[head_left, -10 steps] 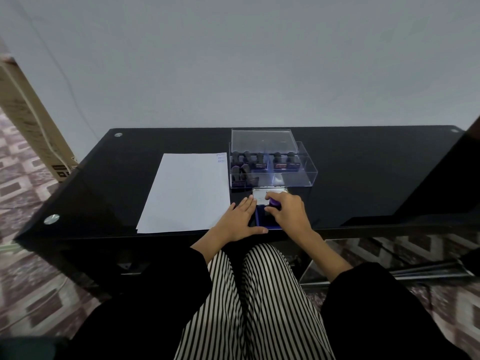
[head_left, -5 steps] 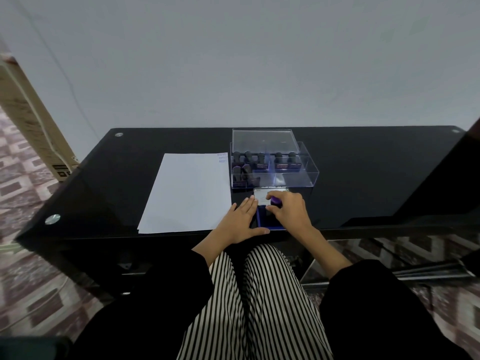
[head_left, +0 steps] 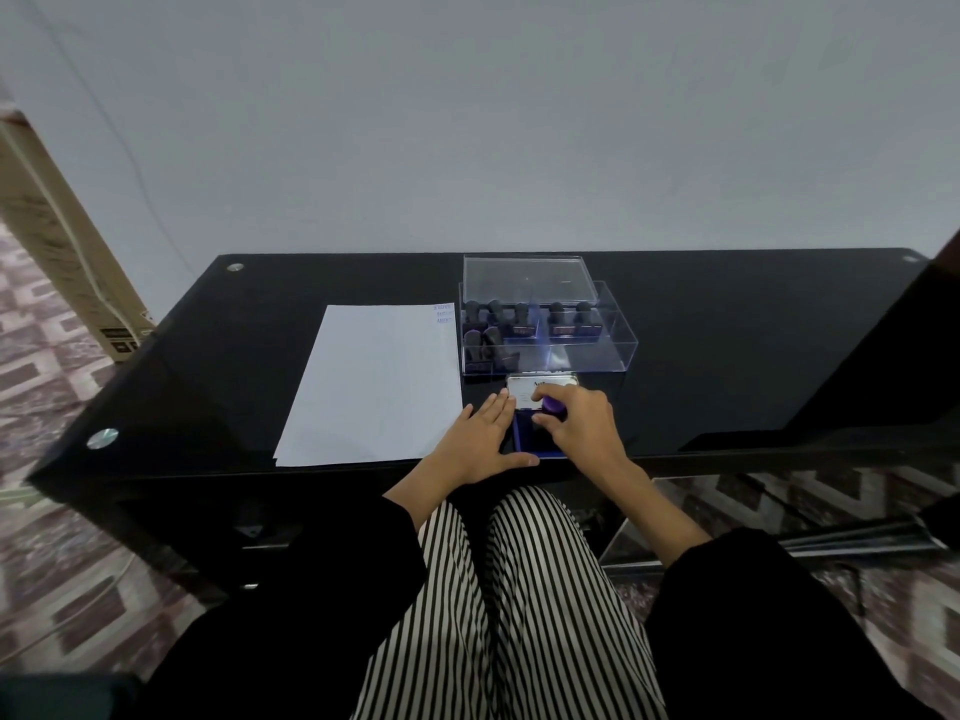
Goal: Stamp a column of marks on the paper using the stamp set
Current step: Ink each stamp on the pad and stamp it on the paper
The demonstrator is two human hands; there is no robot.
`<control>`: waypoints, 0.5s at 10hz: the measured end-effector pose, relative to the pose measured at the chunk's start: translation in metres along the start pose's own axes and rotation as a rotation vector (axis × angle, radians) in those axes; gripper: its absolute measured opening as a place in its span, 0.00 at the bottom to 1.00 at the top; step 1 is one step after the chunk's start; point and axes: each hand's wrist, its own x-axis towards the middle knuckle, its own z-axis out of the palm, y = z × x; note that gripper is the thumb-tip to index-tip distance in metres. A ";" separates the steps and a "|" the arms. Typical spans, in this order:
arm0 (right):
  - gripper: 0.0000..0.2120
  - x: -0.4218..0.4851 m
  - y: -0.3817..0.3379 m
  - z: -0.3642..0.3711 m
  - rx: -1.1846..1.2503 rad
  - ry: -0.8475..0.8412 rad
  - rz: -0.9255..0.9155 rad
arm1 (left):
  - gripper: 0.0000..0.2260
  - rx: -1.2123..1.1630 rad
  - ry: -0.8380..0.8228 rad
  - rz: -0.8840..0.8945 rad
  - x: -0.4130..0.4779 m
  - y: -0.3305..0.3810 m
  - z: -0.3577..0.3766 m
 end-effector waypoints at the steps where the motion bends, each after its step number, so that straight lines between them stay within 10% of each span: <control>1: 0.14 0.004 -0.001 -0.001 0.018 -0.007 0.011 | 0.40 -0.006 -0.005 0.001 0.000 0.000 0.000; 5: 0.13 0.009 0.000 -0.001 0.035 0.012 0.009 | 0.40 -0.012 -0.016 -0.003 0.001 -0.001 -0.001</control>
